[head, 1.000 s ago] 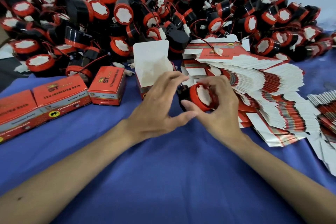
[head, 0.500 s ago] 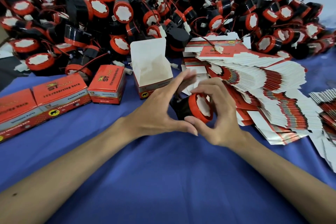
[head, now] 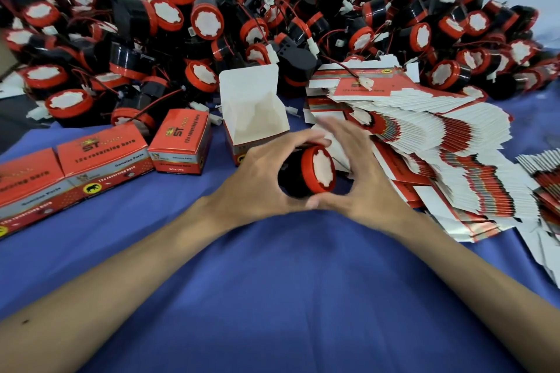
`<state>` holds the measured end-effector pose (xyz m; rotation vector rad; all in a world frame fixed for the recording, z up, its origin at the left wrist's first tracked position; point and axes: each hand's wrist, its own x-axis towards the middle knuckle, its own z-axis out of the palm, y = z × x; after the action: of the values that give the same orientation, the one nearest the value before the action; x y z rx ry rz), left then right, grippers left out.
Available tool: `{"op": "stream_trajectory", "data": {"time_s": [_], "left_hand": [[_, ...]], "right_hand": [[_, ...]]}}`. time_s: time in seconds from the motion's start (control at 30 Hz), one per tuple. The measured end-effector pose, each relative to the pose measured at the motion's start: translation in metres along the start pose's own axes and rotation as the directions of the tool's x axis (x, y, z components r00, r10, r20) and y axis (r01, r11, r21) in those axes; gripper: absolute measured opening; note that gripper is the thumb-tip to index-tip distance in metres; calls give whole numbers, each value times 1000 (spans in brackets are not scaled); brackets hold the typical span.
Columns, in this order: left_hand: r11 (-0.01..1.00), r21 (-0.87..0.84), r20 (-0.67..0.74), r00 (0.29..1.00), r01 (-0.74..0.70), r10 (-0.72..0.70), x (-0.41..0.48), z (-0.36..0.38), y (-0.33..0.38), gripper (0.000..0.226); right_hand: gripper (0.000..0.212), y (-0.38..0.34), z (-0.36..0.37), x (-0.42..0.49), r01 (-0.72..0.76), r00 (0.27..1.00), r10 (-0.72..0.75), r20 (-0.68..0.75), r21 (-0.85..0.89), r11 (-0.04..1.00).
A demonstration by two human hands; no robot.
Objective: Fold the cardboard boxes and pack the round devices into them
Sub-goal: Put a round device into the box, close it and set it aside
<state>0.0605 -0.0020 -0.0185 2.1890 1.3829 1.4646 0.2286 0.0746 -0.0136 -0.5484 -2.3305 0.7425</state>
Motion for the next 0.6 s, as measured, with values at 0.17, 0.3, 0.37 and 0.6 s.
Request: {"op": "stream_trajectory", "data": {"time_s": [0.17,0.3,0.37,0.6], "left_hand": [[997,59,-173,983,-49,58,-1,-3,1,65],[997,66,-328,945,39,-15,2,-4,3,58],[992,69,-384,921,105,-70,4,-4,3,57],[972,-116,-428,873,204,-234,7,-5,4,55]], "right_hand": [[64,-6,5,-3,-21,999,24,45,-66,998],[47,-7,9,-3,119,990,-125,-69,-82,990],[41,-3,10,-4,178,976,-194,-95,-156,972],[35,-6,14,-2,298,915,-316,-252,-105,949]]}}
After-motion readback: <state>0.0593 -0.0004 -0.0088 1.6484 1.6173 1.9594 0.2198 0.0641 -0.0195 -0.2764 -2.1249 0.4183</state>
